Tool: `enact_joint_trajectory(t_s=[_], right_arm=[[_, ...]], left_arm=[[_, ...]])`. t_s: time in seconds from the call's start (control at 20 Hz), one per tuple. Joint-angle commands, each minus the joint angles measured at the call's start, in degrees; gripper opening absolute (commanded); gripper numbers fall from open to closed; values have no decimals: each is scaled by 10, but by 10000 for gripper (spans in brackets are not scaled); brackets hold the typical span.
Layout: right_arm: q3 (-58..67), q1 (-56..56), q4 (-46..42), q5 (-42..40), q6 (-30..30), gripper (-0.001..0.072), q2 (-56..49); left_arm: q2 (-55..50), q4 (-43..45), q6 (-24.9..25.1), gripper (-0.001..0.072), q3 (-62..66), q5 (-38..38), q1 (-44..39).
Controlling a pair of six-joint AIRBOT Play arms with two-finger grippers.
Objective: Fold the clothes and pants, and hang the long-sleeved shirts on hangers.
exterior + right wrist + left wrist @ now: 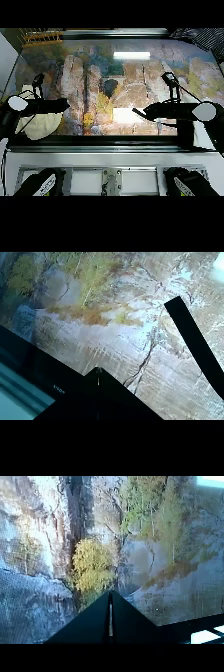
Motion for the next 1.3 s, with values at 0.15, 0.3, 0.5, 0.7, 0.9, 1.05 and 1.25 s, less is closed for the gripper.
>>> enact_joint_trajectory(t_s=[0.15, 0.3, 0.5, 0.7, 0.9, 1.05, 1.25], right_arm=[[0, 1, 0, 0, 0, 15, 0], [0, 0, 0, 0, 0, 16, 0], [0, 0, 0, 0, 0, 15, 0], [0, 0, 0, 0, 0, 15, 0], [0, 0, 0, 0, 0, 15, 0], [0, 0, 0, 0, 0, 15, 0], [0, 1, 0, 0, 0, 15, 0]], left_arm=[[0, 0, 0, 4, 0, 0, 0], [0, 0, 0, 4, 0, 0, 0], [0, 0, 0, 4, 0, 0, 0], [0, -5, 0, 4, 0, 2, 0], [-1, 85, 8, 708, 28, 38, 30], [-4, 218, -6, 707, 80, 50, 120], [-61, 235, -12, 707, 96, 60, 277]])
